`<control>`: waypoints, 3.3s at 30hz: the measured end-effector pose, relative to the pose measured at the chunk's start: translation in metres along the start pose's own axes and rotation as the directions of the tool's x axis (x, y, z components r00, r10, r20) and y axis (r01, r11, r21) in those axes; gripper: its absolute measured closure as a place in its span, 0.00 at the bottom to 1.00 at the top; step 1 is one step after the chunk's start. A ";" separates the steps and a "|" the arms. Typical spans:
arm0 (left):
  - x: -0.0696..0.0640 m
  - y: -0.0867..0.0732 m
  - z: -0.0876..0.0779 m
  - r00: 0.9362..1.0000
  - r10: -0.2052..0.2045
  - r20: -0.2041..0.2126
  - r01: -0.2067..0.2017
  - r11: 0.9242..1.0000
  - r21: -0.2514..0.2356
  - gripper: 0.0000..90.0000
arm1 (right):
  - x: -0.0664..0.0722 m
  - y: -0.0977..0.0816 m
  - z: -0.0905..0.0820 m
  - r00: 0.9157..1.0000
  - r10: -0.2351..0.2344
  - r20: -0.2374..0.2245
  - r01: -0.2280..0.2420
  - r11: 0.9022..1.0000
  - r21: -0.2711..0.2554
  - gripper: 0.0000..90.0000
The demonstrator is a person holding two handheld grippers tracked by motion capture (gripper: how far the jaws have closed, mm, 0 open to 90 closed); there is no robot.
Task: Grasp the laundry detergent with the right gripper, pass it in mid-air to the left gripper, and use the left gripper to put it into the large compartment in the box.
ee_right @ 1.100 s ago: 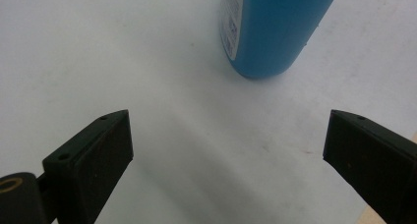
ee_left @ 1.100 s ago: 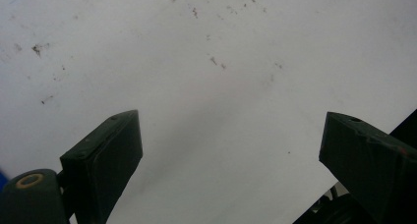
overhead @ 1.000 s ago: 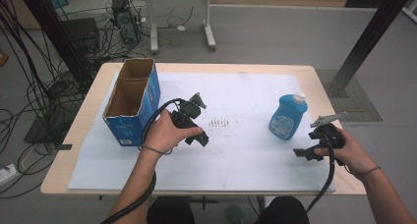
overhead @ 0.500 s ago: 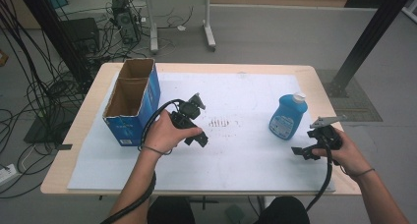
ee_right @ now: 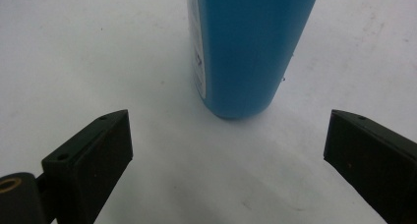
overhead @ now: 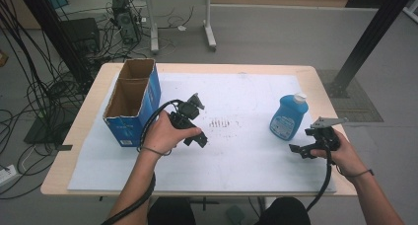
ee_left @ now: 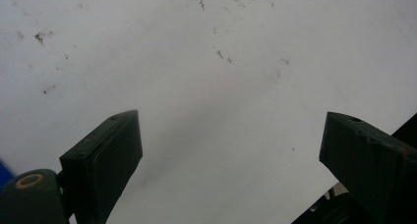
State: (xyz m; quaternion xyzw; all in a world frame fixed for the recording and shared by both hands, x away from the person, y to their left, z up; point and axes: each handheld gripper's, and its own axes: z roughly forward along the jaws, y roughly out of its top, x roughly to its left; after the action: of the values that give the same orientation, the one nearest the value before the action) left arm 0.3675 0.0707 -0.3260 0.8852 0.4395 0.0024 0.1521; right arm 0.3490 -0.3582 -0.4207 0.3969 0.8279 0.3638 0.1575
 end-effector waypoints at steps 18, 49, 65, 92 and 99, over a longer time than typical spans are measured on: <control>0.000 -0.003 0.000 1.000 -0.006 0.009 0.006 1.000 -0.006 0.10 | -0.007 -0.008 0.013 0.999 0.012 -0.035 -0.017 0.989 -0.150 0.04; 0.000 -0.008 -0.006 1.000 -0.024 0.003 0.024 1.000 -0.009 0.10 | -0.007 -0.002 0.031 0.999 0.002 -0.043 -0.016 0.942 -0.334 0.03; 0.001 -0.007 -0.006 1.000 -0.020 0.008 0.020 1.000 -0.006 0.10 | -0.007 0.010 0.038 0.999 0.000 -0.045 -0.017 0.928 -0.373 0.03; 0.003 -0.008 -0.002 1.000 -0.024 0.006 0.024 1.000 0.002 0.09 | -0.006 0.017 0.042 0.999 -0.003 -0.053 -0.018 0.925 -0.379 0.04; 0.002 -0.008 -0.004 1.000 -0.026 0.014 0.026 1.000 0.004 0.09 | -0.006 0.017 0.041 0.999 -0.004 -0.051 -0.016 0.925 -0.380 0.04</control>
State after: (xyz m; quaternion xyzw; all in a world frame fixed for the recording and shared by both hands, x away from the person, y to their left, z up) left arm 0.3621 0.0779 -0.3252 0.8798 0.4498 -0.0067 0.1535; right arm 0.3845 -0.3365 -0.4364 0.3520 0.7443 0.5276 0.2093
